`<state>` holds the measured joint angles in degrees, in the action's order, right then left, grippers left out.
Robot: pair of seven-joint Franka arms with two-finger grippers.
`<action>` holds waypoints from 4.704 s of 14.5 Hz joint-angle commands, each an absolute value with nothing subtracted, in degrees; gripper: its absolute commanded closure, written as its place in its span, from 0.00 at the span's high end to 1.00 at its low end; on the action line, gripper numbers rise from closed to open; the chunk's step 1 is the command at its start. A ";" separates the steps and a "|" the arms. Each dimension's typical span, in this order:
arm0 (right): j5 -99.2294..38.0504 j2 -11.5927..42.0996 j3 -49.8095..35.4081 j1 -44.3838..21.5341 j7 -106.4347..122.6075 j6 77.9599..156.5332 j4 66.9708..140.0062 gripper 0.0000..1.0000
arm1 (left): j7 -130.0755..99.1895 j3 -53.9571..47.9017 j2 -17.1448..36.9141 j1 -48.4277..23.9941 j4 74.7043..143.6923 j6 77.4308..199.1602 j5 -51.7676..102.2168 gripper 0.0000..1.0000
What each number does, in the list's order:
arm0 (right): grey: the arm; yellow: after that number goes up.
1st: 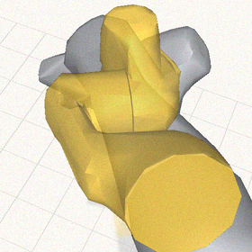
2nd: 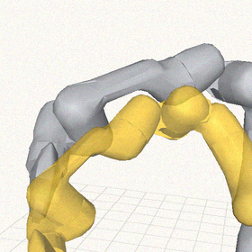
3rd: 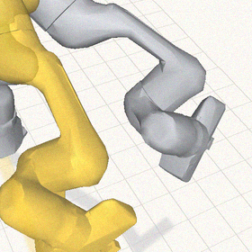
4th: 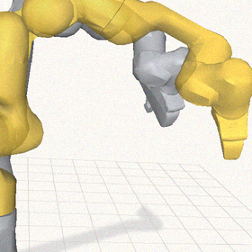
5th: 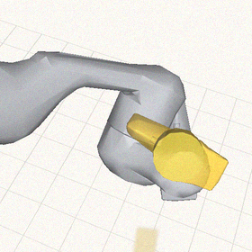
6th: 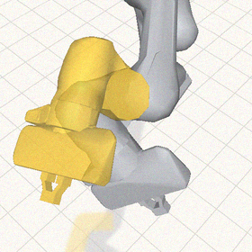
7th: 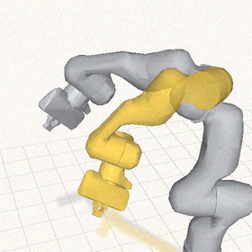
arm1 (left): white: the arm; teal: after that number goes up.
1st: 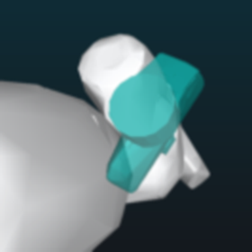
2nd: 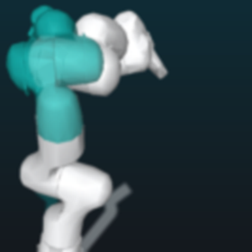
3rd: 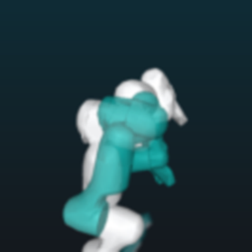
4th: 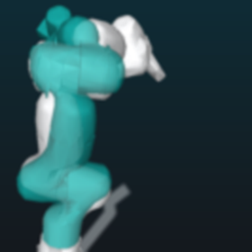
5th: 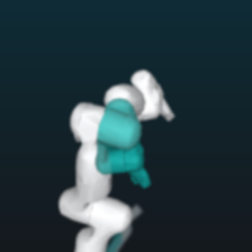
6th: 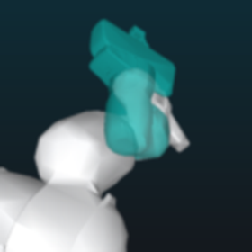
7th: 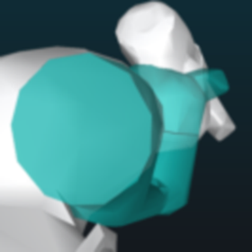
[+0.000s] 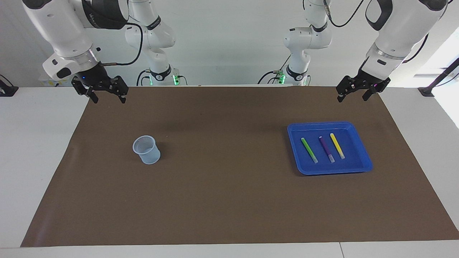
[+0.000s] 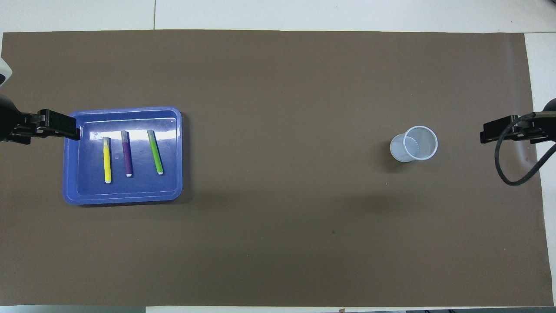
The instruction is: Transfer and insert pens with both arms
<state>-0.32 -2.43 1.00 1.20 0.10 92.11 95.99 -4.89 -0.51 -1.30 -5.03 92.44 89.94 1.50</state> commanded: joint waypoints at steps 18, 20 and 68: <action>-0.18 -2.99 0.79 1.76 0.88 91.41 96.42 1.00 | -5.27 -0.44 -2.46 -5.36 94.04 90.18 1.41 1.00; -0.18 -2.90 0.79 1.76 0.88 91.41 96.42 1.00 | -5.36 -0.44 -2.46 -5.27 94.04 90.44 1.41 1.00; -0.18 -2.99 0.79 1.76 0.88 91.41 96.42 1.00 | 6.50 0.09 13.62 4.13 121.03 132.63 1.49 0.56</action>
<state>-0.32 -2.43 1.00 1.20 0.10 92.11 95.99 6.38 0.18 13.60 4.05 120.25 130.99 1.43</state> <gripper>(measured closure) 0.000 0.352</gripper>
